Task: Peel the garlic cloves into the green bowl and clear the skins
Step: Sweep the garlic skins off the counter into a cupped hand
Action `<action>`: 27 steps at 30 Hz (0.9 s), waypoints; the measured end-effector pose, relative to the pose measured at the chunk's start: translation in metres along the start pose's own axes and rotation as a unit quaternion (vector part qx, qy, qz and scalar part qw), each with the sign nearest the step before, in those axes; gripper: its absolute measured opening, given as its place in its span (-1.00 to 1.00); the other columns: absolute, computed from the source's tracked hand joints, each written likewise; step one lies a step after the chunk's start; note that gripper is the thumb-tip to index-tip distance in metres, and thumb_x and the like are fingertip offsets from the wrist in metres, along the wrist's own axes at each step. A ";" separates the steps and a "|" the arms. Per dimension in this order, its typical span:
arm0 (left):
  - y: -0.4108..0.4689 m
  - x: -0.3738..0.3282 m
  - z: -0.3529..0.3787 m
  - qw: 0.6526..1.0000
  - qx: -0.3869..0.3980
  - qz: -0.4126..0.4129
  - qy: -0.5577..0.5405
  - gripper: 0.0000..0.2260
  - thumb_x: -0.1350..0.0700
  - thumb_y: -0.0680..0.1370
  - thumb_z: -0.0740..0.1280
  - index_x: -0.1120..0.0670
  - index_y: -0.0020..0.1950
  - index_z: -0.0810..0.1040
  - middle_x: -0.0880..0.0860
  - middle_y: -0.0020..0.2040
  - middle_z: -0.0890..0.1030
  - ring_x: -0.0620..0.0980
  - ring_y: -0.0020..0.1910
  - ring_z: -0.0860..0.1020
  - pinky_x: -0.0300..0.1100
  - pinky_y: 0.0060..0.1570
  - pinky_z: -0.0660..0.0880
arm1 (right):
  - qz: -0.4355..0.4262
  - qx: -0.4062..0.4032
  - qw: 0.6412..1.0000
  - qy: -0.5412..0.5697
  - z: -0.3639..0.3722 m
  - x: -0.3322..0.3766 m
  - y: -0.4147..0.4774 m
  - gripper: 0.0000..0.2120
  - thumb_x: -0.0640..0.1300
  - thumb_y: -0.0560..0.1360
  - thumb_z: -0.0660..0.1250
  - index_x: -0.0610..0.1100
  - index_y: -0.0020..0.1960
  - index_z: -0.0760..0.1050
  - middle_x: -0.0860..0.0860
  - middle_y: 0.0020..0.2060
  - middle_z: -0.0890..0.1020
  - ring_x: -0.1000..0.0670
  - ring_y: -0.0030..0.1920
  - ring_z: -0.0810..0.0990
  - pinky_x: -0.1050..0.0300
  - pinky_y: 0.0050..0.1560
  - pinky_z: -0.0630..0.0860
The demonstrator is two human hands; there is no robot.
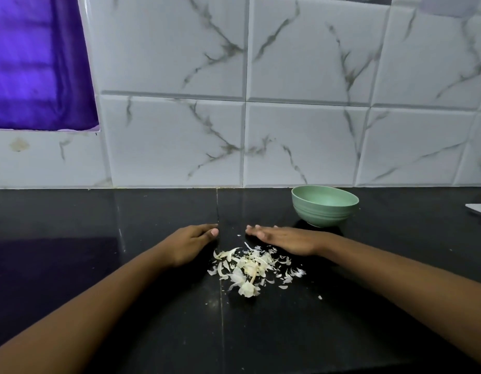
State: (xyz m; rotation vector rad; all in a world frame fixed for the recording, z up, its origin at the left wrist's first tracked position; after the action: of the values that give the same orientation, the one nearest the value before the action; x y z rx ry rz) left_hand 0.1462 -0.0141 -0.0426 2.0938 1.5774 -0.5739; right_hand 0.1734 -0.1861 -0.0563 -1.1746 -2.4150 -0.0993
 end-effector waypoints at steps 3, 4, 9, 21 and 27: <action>-0.008 -0.007 0.009 0.999 0.040 0.000 0.001 -0.56 -0.13 0.64 0.02 -0.02 0.49 0.29 -0.06 0.48 0.32 -0.10 0.44 0.28 -0.27 0.33 0.14 | -0.014 -0.017 0.995 0.099 -0.004 0.010 -0.037 -0.42 0.34 0.49 -0.16 0.21 0.41 0.29 0.28 0.42 0.26 0.27 0.41 0.17 0.28 0.40 0.05; -0.011 -0.011 0.012 0.999 0.046 0.002 0.002 -0.54 -0.15 0.64 0.01 -0.03 0.49 0.28 -0.07 0.49 0.30 -0.10 0.46 0.25 -0.27 0.35 0.12 | 0.002 -0.059 0.991 0.121 -0.012 0.004 -0.044 -0.40 0.37 0.48 -0.15 0.20 0.40 0.32 0.24 0.43 0.28 0.23 0.42 0.20 0.26 0.40 0.06; -0.021 -0.052 0.048 0.993 0.101 0.023 0.057 -0.46 -0.20 0.62 -0.10 0.01 0.55 0.12 -0.03 0.56 0.09 -0.13 0.53 0.03 -0.12 0.48 -0.11 | 0.089 -0.065 0.993 0.038 -0.001 -0.011 -0.047 -0.44 0.19 0.61 -0.17 -0.02 0.53 0.04 0.07 0.53 0.04 0.14 0.51 -0.03 0.19 0.44 -0.16; -0.022 -0.028 -0.005 0.997 -0.037 -0.067 -0.030 -0.48 -0.14 0.65 -0.06 0.11 0.52 0.20 0.08 0.54 0.18 0.03 0.53 0.12 -0.09 0.47 0.01 | 0.097 -0.082 0.988 0.092 -0.011 0.011 -0.027 -0.32 0.35 0.52 -0.13 0.01 0.48 0.25 0.06 0.48 0.24 0.02 0.49 0.15 0.07 0.47 0.02; -0.025 -0.018 0.027 0.985 0.054 -0.086 0.136 -0.46 -0.17 0.64 -0.20 0.05 0.57 -0.03 0.02 0.58 -0.02 -0.06 0.55 -0.07 -0.03 0.49 -0.15 | 0.032 0.008 0.998 0.050 0.016 0.054 -0.019 -0.29 0.41 0.47 -0.19 0.11 0.51 0.15 0.08 0.52 0.12 0.03 0.51 0.07 0.03 0.48 -0.06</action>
State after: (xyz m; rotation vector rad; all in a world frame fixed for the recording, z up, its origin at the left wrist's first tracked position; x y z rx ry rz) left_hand 0.1154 -0.0382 -0.0568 2.2054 1.9339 -0.4544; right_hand 0.1245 -0.1549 -0.0457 -1.2096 -2.2849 -0.1165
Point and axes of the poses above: each hand's wrist, its own y-axis towards the middle knuckle, its own z-axis out of the palm, x = y × z, the point moved 9 cm from there along y, towards the middle knuckle
